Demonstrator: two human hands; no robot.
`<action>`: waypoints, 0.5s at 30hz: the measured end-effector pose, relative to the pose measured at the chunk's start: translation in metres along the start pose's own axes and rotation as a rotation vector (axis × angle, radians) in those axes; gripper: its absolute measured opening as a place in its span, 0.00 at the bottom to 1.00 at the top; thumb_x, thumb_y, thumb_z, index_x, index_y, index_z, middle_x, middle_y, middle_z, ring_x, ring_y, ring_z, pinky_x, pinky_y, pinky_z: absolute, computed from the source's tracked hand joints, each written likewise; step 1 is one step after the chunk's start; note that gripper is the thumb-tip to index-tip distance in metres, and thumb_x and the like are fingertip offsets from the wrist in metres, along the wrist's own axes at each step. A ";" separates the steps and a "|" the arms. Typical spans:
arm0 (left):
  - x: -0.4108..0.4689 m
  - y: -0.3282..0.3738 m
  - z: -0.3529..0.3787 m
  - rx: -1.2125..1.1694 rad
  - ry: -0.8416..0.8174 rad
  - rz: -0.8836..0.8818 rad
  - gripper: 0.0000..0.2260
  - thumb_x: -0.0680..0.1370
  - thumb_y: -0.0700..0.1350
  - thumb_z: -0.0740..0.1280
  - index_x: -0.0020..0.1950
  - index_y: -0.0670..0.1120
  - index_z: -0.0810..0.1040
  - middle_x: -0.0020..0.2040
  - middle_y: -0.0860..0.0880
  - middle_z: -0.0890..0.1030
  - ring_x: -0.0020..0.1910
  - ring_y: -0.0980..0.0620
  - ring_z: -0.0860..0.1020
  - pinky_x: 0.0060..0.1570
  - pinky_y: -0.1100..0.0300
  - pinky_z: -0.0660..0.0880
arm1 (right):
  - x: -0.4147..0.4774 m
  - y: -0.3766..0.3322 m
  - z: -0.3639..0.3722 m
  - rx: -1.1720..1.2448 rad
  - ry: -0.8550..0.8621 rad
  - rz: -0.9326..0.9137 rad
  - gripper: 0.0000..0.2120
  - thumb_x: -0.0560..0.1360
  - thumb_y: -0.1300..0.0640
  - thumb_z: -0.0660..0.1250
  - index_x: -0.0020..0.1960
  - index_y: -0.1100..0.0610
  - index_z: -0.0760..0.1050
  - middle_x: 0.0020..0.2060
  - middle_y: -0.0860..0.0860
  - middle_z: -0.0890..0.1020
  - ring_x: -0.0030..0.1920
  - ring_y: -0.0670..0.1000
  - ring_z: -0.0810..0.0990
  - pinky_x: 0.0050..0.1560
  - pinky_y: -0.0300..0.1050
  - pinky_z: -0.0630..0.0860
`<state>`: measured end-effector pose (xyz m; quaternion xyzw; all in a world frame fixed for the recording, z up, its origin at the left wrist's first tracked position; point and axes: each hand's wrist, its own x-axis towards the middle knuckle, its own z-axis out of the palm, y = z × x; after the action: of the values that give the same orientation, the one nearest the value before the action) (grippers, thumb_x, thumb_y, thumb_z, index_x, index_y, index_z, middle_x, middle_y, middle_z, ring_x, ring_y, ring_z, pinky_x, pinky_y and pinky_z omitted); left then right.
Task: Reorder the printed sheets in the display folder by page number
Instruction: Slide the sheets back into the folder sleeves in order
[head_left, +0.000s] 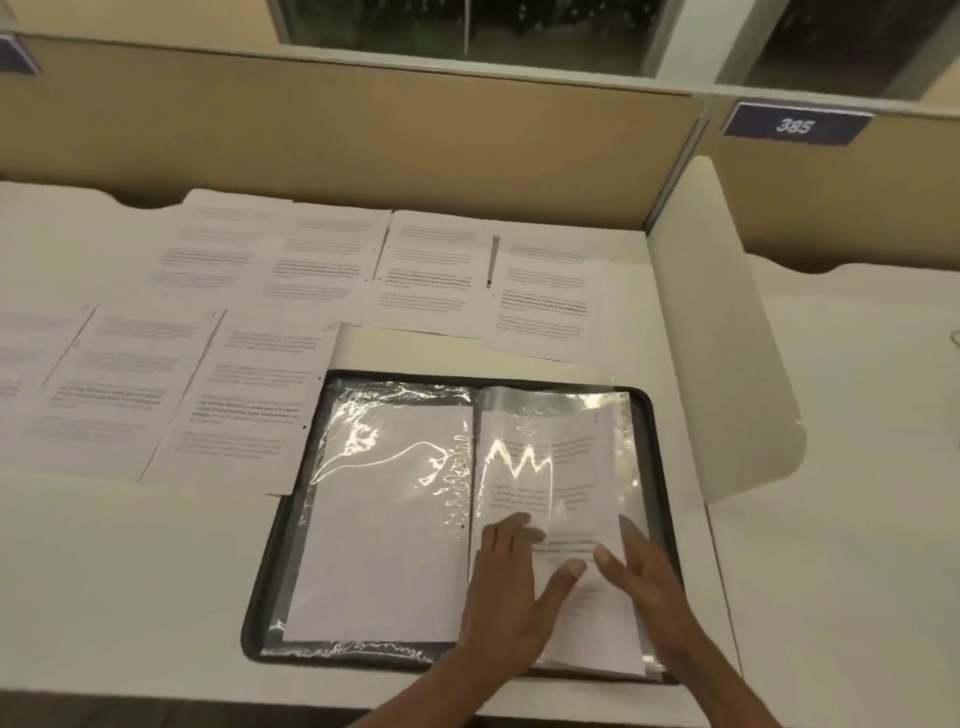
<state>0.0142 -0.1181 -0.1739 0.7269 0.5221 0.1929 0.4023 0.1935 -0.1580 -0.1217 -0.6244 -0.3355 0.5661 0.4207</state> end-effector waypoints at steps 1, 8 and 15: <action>0.002 0.008 -0.004 -0.096 0.002 -0.059 0.33 0.78 0.77 0.57 0.71 0.54 0.71 0.69 0.59 0.71 0.70 0.62 0.68 0.70 0.59 0.71 | -0.008 -0.003 0.007 -0.004 -0.022 0.008 0.30 0.74 0.38 0.75 0.71 0.50 0.74 0.63 0.42 0.84 0.66 0.45 0.81 0.61 0.36 0.79; 0.012 0.060 -0.054 -0.280 -0.054 -0.293 0.27 0.74 0.74 0.68 0.62 0.55 0.75 0.52 0.56 0.84 0.52 0.59 0.83 0.53 0.57 0.82 | -0.026 -0.005 0.045 -0.123 -0.270 -0.044 0.49 0.71 0.20 0.62 0.84 0.45 0.58 0.81 0.40 0.65 0.80 0.45 0.64 0.80 0.53 0.62; 0.010 0.047 -0.107 -0.339 -0.034 -0.414 0.12 0.87 0.52 0.60 0.67 0.56 0.81 0.57 0.57 0.86 0.57 0.58 0.84 0.64 0.47 0.80 | 0.002 -0.010 0.057 -0.372 -0.450 -0.350 0.43 0.75 0.24 0.60 0.84 0.38 0.51 0.84 0.40 0.55 0.83 0.45 0.55 0.81 0.48 0.58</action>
<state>-0.0288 -0.0739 -0.0742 0.5300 0.6130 0.1789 0.5580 0.1382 -0.1438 -0.1135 -0.4827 -0.6197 0.5379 0.3059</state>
